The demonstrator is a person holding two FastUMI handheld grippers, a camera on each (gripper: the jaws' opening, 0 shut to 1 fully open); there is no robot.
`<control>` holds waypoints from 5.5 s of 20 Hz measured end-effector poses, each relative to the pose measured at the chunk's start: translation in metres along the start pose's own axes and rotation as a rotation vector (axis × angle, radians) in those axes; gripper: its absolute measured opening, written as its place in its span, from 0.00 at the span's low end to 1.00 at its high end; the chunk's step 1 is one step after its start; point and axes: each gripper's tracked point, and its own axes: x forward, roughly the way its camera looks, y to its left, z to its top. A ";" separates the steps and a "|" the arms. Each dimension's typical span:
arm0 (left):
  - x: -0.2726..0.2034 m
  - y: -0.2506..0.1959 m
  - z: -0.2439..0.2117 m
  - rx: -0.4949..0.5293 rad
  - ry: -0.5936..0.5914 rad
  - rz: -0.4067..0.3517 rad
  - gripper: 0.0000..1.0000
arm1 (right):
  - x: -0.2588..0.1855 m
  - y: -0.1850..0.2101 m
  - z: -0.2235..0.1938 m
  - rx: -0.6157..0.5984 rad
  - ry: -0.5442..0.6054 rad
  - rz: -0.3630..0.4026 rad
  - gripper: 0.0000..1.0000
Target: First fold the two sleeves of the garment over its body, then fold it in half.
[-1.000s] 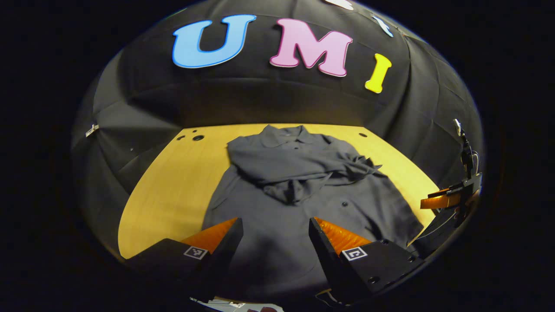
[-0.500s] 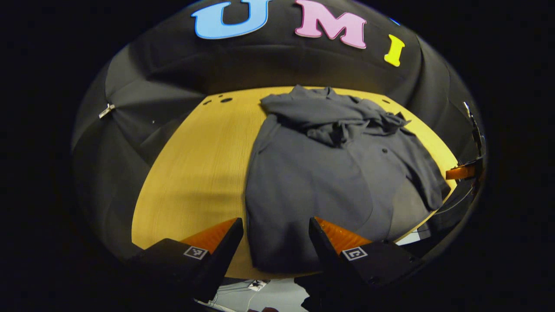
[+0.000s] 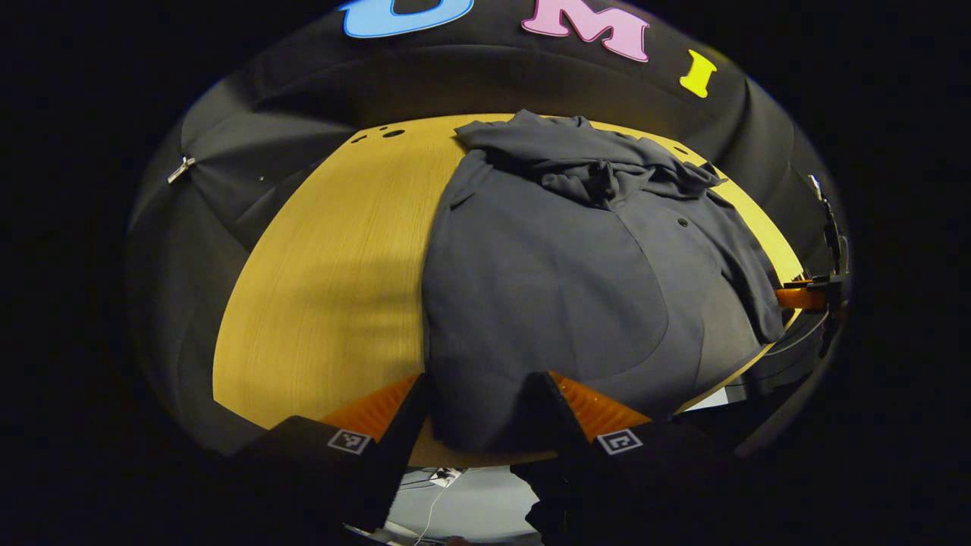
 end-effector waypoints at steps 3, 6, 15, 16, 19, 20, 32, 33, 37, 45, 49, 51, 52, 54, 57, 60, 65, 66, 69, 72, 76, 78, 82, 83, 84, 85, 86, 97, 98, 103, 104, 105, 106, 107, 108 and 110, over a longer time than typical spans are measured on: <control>0.006 -0.022 0.010 0.057 -0.004 -0.039 0.07 | 0.003 0.019 0.004 -0.035 -0.001 0.051 0.26; 0.000 -0.025 0.023 0.059 -0.010 -0.043 0.05 | -0.004 0.026 0.016 0.028 -0.019 0.082 0.06; -0.060 -0.012 0.145 -0.089 -0.271 -0.023 0.06 | -0.063 0.005 0.130 0.177 -0.297 0.119 0.06; -0.065 -0.008 0.162 -0.097 -0.296 -0.019 0.06 | -0.069 0.006 0.145 0.183 -0.331 0.134 0.05; -0.071 -0.005 0.210 -0.094 -0.374 -0.019 0.06 | -0.082 0.007 0.197 0.184 -0.434 0.161 0.05; -0.072 -0.004 0.226 -0.086 -0.397 -0.017 0.06 | -0.085 0.006 0.214 0.182 -0.464 0.167 0.05; -0.047 0.007 0.377 -0.044 -0.582 0.010 0.05 | -0.060 -0.004 0.355 0.141 -0.629 0.148 0.05; -0.043 0.008 0.384 -0.038 -0.587 0.013 0.05 | -0.055 -0.005 0.361 0.142 -0.631 0.145 0.05; -0.019 0.012 0.411 -0.034 -0.593 0.024 0.05 | -0.034 -0.008 0.386 0.138 -0.638 0.133 0.05; 0.047 0.022 0.462 -0.022 -0.613 0.058 0.05 | 0.030 -0.015 0.439 0.131 -0.657 0.100 0.05; 0.095 0.025 0.475 -0.013 -0.595 0.079 0.05 | 0.080 -0.018 0.452 0.106 -0.638 0.069 0.05; 0.121 0.028 0.475 -0.019 -0.578 0.087 0.05 | 0.109 -0.022 0.455 0.104 -0.628 0.053 0.05; 0.133 0.029 0.474 -0.026 -0.569 0.090 0.05 | 0.126 -0.023 0.454 0.103 -0.616 0.051 0.05; 0.156 0.033 0.473 -0.039 -0.556 0.100 0.05 | 0.154 -0.023 0.451 0.104 -0.588 0.048 0.05; 0.190 0.037 0.464 -0.034 -0.518 0.122 0.04 | 0.187 -0.020 0.450 0.078 -0.561 0.043 0.05; 0.214 0.040 0.455 -0.037 -0.479 0.142 0.05 | 0.215 -0.019 0.447 0.072 -0.522 0.036 0.05; 0.233 0.042 0.446 -0.024 -0.453 0.166 0.06 | 0.239 -0.021 0.442 0.093 -0.480 0.024 0.13; 0.234 0.042 0.447 -0.020 -0.459 0.165 0.07 | 0.242 -0.024 0.442 0.104 -0.473 0.021 0.16; 0.230 0.039 0.445 -0.032 -0.467 0.153 0.19 | 0.241 -0.028 0.439 0.133 -0.454 0.019 0.15; 0.225 0.040 0.442 -0.038 -0.459 0.150 0.57 | 0.229 -0.029 0.443 0.126 -0.469 0.021 0.37; 0.199 0.038 0.444 -0.030 -0.493 0.162 0.98 | 0.199 -0.017 0.447 0.110 -0.503 0.060 0.72; 0.182 0.033 0.447 -0.042 -0.512 0.147 0.99 | 0.180 -0.009 0.445 0.109 -0.521 0.081 0.79; 0.138 0.022 0.452 -0.065 -0.560 0.112 0.99 | 0.139 0.000 0.435 0.092 -0.551 0.089 0.91; 0.124 0.020 0.452 -0.065 -0.576 0.107 0.99 | 0.127 0.002 0.432 0.093 -0.557 0.093 0.92; 0.112 0.017 0.452 -0.065 -0.588 0.100 0.98 | 0.116 0.004 0.430 0.099 -0.561 0.096 0.93; 0.098 0.013 0.451 -0.064 -0.602 0.093 0.98 | 0.104 0.007 0.427 0.108 -0.567 0.104 0.93; 0.083 0.009 0.450 -0.060 -0.614 0.087 0.98 | 0.091 0.008 0.424 0.118 -0.573 0.107 0.94; -0.042 -0.039 0.398 -0.041 -0.656 0.009 0.98 | -0.037 0.022 0.375 0.075 -0.627 0.142 0.93; -0.050 -0.044 0.393 -0.041 -0.656 -0.001 0.98 | -0.045 0.023 0.368 0.071 -0.627 0.139 0.93; -0.081 -0.051 0.373 -0.022 -0.668 -0.008 0.98 | -0.078 0.033 0.347 0.066 -0.648 0.151 0.80; -0.086 -0.052 0.371 -0.022 -0.670 -0.011 0.98 | -0.086 0.032 0.347 0.056 -0.663 0.147 0.93; -0.090 -0.053 0.366 -0.023 -0.668 -0.013 0.98 | -0.092 0.032 0.344 0.053 -0.670 0.148 0.93; -0.093 -0.053 0.362 -0.024 -0.666 -0.017 0.98 | -0.098 0.032 0.342 0.051 -0.675 0.145 0.93; -0.094 -0.053 0.357 -0.028 -0.661 -0.019 0.98 | -0.104 0.029 0.340 0.049 -0.681 0.140 0.93; -0.097 -0.053 0.352 -0.033 -0.655 -0.018 0.98 | -0.108 0.025 0.338 0.048 -0.688 0.131 0.93; -0.102 -0.051 0.345 -0.040 -0.649 -0.016 0.98 | -0.116 0.021 0.332 0.043 -0.695 0.117 0.93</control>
